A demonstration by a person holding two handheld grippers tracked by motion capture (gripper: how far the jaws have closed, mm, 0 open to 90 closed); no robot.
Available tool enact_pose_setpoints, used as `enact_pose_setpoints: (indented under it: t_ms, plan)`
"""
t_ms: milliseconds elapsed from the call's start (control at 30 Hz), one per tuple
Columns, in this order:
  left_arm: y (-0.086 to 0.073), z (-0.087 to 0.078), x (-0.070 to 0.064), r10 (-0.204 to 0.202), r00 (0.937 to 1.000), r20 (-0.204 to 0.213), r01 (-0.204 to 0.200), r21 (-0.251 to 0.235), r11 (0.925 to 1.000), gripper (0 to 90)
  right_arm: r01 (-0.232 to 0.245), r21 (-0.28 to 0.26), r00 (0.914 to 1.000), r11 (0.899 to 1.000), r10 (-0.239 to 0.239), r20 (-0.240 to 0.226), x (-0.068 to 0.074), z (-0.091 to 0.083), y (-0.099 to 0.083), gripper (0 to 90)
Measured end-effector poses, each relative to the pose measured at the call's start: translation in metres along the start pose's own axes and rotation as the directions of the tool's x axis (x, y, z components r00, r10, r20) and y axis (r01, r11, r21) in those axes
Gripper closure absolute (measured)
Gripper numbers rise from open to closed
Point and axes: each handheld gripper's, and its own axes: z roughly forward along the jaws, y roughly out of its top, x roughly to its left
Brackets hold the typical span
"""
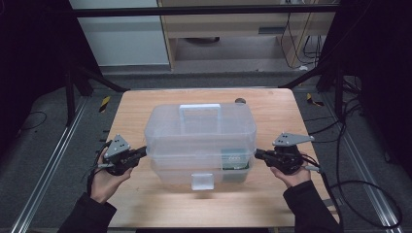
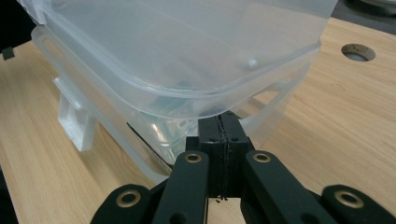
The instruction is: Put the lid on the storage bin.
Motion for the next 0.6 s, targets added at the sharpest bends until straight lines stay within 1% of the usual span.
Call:
enact_pose_setpoints:
  t_ms: [67, 133, 167, 233, 267, 300, 333, 367, 400, 433, 467, 500, 533, 567, 600]
  plan:
    - [0.000, 0.000, 0.000, 0.005, 1.0000, -0.005, -0.005, 0.005, 1.0000, 87.0, 0.002, 0.007, 1.0000, 1.000, -0.002, 0.005, 0.000, 0.000, -0.001, 90.0]
    - [-0.002, 0.001, 0.003, -0.007, 0.9999, -0.014, 0.007, 0.008, 0.9999, 86.9, 0.004, 0.025, 0.9999, 1.000, -0.004, 0.015, -0.001, 0.001, -0.005, 90.0]
    - [-0.002, 0.001, 0.003, -0.007, 0.9999, -0.014, 0.007, 0.008, 0.9999, 86.9, 0.004, 0.025, 0.9999, 1.000, -0.004, 0.015, -0.001, 0.001, -0.005, 90.0]
    - [-0.005, 0.002, 0.007, -0.016, 0.9995, -0.026, 0.016, 0.018, 0.9997, 86.8, 0.008, 0.044, 0.9994, 0.999, -0.010, 0.032, -0.002, 0.002, -0.007, 90.0]
    - [-0.007, 0.003, 0.011, -0.025, 0.9989, -0.040, 0.026, 0.030, 0.9992, 86.3, 0.003, 0.047, 0.9993, 0.999, -0.005, 0.037, -0.005, 0.003, -0.010, 90.0]
    - [-0.007, 0.003, 0.011, -0.025, 0.9989, -0.040, 0.026, 0.030, 0.9992, 85.8, 0.003, 0.049, 0.9993, 0.999, -0.005, 0.038, -0.006, 0.003, -0.010, 90.0]
    - [-0.012, 0.006, 0.016, -0.028, 0.9974, -0.067, 0.030, 0.042, 0.9986, 84.7, 0.011, 0.054, 0.9980, 0.998, -0.014, 0.061, -0.009, 0.003, -0.012, 90.0]
    - [-0.012, 0.006, 0.016, -0.028, 0.9974, -0.067, 0.030, 0.042, 0.9986, 83.7, 0.009, 0.060, 0.9971, 0.998, -0.013, 0.075, -0.011, 0.003, -0.013, 90.0]
    - [-0.018, 0.008, 0.023, -0.038, 0.9951, -0.091, 0.043, 0.056, 0.9975, 82.8, -0.004, 0.065, 0.9961, 0.998, -0.002, 0.088, -0.015, 0.004, -0.016, 90.0]
    - [-0.018, 0.008, 0.023, -0.038, 0.9951, -0.091, 0.043, 0.056, 0.9975, 82.1, -0.004, 0.065, 0.9961, 0.998, -0.002, 0.088, -0.015, 0.004, -0.016, 90.0]
    - [-0.024, 0.010, 0.030, -0.052, 0.9917, -0.118, 0.059, 0.060, 0.9965, 81.0, -0.015, 0.068, 0.9931, 0.998, 0.007, 0.117, -0.021, 0.004, -0.021, 90.0]
    - [-0.024, 0.010, 0.030, -0.052, 0.9917, -0.118, 0.059, 0.060, 0.9965, 79.8, -0.015, 0.068, 0.9931, 0.998, 0.007, 0.117, -0.021, 0.004, -0.021, 90.0]
    - [-0.027, 0.011, 0.034, -0.062, 0.9895, -0.131, 0.070, 0.064, 0.9955, 79.8, -0.027, 0.067, 0.9919, 0.997, 0.018, 0.126, -0.022, 0.005, -0.022, 89.8]
    - [-0.029, 0.011, 0.036, -0.072, 0.9875, -0.140, 0.082, 0.061, 0.9948, 78.3, -0.037, 0.061, 0.9894, 0.997, 0.028, 0.142, -0.026, 0.006, -0.025, 88.5]
    - [-0.033, 0.013, 0.040, -0.086, 0.9850, -0.150, 0.095, 0.058, 0.9938, 73.5, -0.050, 0.060, 0.9845, 0.997, 0.039, 0.171, -0.031, 0.008, -0.029, 86.3]
